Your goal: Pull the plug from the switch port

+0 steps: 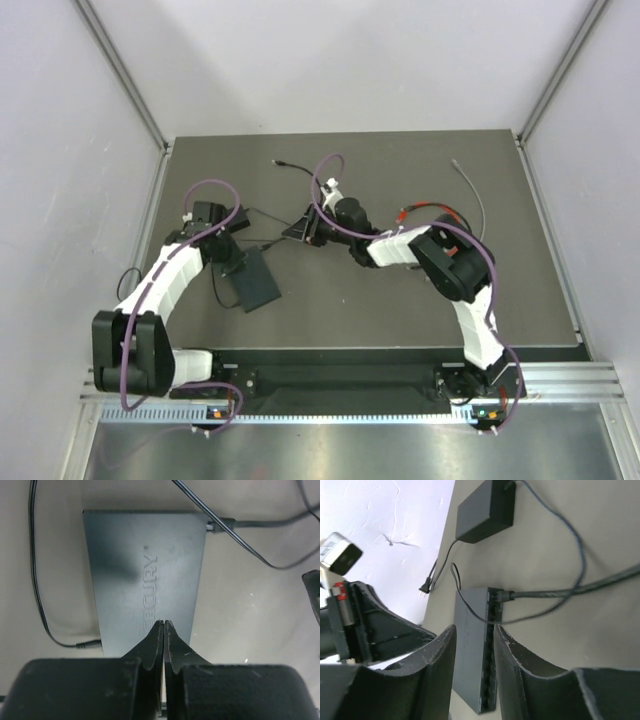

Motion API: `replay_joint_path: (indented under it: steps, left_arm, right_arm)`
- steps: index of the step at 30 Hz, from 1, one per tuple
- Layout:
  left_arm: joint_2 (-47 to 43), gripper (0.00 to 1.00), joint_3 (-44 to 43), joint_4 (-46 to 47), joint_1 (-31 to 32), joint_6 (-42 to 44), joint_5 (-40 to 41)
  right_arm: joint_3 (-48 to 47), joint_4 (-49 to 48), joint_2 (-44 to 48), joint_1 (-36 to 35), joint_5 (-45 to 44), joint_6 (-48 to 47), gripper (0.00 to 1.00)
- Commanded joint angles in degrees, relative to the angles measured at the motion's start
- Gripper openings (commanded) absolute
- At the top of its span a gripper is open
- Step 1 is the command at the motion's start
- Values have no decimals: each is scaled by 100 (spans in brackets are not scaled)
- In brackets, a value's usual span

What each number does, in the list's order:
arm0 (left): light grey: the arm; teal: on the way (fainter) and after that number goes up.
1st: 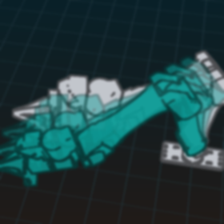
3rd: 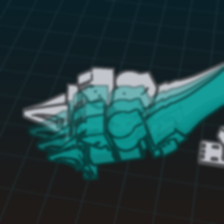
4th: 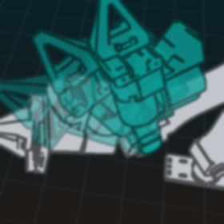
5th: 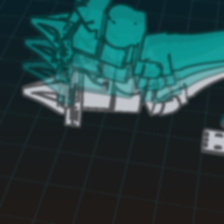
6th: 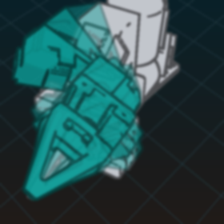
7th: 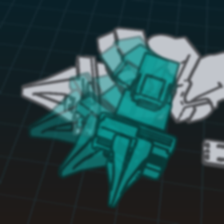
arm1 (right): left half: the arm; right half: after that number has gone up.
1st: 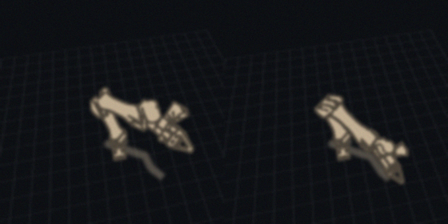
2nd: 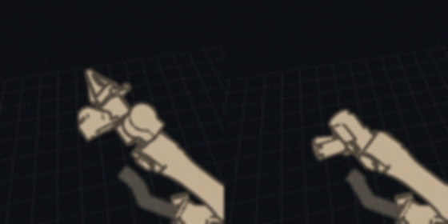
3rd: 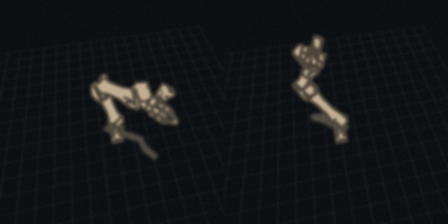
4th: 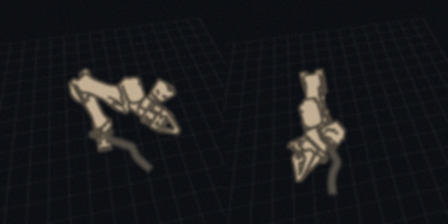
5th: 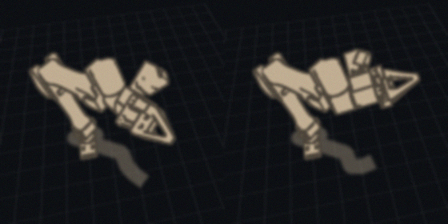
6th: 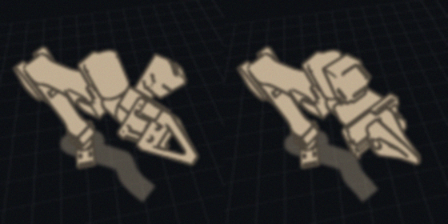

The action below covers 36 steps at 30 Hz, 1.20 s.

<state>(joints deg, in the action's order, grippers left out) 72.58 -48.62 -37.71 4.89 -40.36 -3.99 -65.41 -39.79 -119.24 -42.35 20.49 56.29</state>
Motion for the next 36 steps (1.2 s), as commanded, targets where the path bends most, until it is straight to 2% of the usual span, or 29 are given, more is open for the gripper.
replay_joint_path:
  steps: [1,11,15,18,24,26,28,31,33,34,36]
  left_arm:
    - [274,0,-68,300,-49,-51,188]
    - [556,0,-33,379,-67,-104,293]
    - [573,0,28,396,-75,-130,241]
    - [573,0,54,423,-75,-121,214]
    - [538,0,90,388,-75,-95,135]
    - [530,0,98,361,-75,-104,83]
    - [503,0,98,335,-84,-86,82]
    - [442,0,142,317,-75,-69,109]
    - [433,0,160,291,-75,-95,100]
    - [442,0,169,291,-75,-104,83]
    - [494,0,143,265,-84,-130,30]
  right_arm:
    - [-464,-600,-265,-229,43,110,36]
    - [-728,-275,-662,-538,-195,-188,38]
    - [-306,-293,-276,-599,-510,-724,37]
    - [-219,-161,-92,-678,-397,-1207,39]
    - [45,-90,102,-749,-406,-1437,40]
    - [151,-152,173,-740,-467,-1428,40]
    - [64,190,165,-740,-485,-1446,40]
    - [-191,270,-107,-740,-335,-1104,38]
    - [-314,209,-379,-740,-335,-683,34]
    - [-410,191,-476,-731,-361,-350,28]
    - [-429,-289,-748,-696,-283,-58,24]
